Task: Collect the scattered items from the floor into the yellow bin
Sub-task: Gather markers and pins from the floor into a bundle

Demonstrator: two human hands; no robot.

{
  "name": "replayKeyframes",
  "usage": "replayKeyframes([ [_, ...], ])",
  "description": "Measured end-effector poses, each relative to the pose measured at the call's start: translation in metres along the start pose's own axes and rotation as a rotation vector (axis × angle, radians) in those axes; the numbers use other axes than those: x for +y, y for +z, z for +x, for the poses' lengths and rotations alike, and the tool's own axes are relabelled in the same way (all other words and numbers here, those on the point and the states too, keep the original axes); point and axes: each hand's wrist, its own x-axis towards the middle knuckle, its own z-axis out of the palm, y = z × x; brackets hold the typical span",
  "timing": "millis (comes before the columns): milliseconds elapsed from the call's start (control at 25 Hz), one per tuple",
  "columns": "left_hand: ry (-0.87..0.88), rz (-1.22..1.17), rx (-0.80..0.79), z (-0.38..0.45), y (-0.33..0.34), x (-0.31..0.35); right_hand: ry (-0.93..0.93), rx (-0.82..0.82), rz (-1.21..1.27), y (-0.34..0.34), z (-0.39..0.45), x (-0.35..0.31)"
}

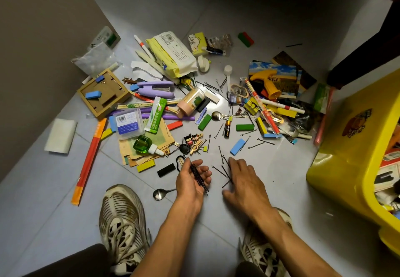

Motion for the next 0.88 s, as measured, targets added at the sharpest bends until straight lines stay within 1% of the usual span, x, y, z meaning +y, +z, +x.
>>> replayKeyframes([
  [40,-0.001,-0.006,0.005,0.001,-0.001,0.000,-0.048,-0.014,-0.060,0.001,-0.002,0.002],
  [80,-0.004,-0.010,0.010,0.001,-0.002,0.001,-0.094,0.010,-0.074,0.001,-0.002,0.003],
  [160,-0.015,-0.016,0.011,0.001,-0.002,0.001,-0.170,0.133,-0.006,0.003,0.001,0.003],
  [240,-0.010,-0.016,0.010,0.000,-0.002,0.002,-0.181,0.288,0.072,0.003,0.011,-0.005],
  [320,0.003,-0.025,0.011,0.000,-0.003,0.007,-0.139,0.370,0.088,0.002,0.023,-0.016],
  [400,0.012,-0.030,0.017,0.001,-0.004,0.012,-0.095,0.387,0.038,0.001,0.031,-0.028],
  [480,0.014,-0.031,0.025,0.002,-0.005,0.016,-0.084,0.372,-0.100,0.001,0.037,-0.036],
  [560,0.006,-0.022,0.026,0.002,-0.003,0.016,-0.047,0.273,-0.171,-0.003,0.039,-0.040],
  [600,0.005,-0.012,0.029,0.002,-0.002,0.015,-0.009,0.236,-0.141,-0.005,0.040,-0.041],
  [640,0.006,-0.003,0.032,0.003,-0.001,0.013,0.047,0.215,-0.047,-0.010,0.042,-0.041],
  [680,0.003,0.009,0.029,0.002,0.002,0.010,0.126,0.221,0.138,-0.016,0.042,-0.038],
  [760,-0.011,0.038,0.001,0.000,0.008,0.003,0.267,0.243,0.642,-0.028,0.034,-0.035],
  [800,-0.018,0.044,-0.023,-0.001,0.013,0.000,0.271,0.230,0.855,-0.034,0.027,-0.035],
  [840,-0.032,0.040,-0.051,-0.003,0.019,-0.003,0.218,0.202,0.964,-0.038,0.019,-0.035],
  [880,-0.054,0.026,-0.080,-0.004,0.025,-0.005,0.147,0.175,0.978,-0.041,0.011,-0.035],
])
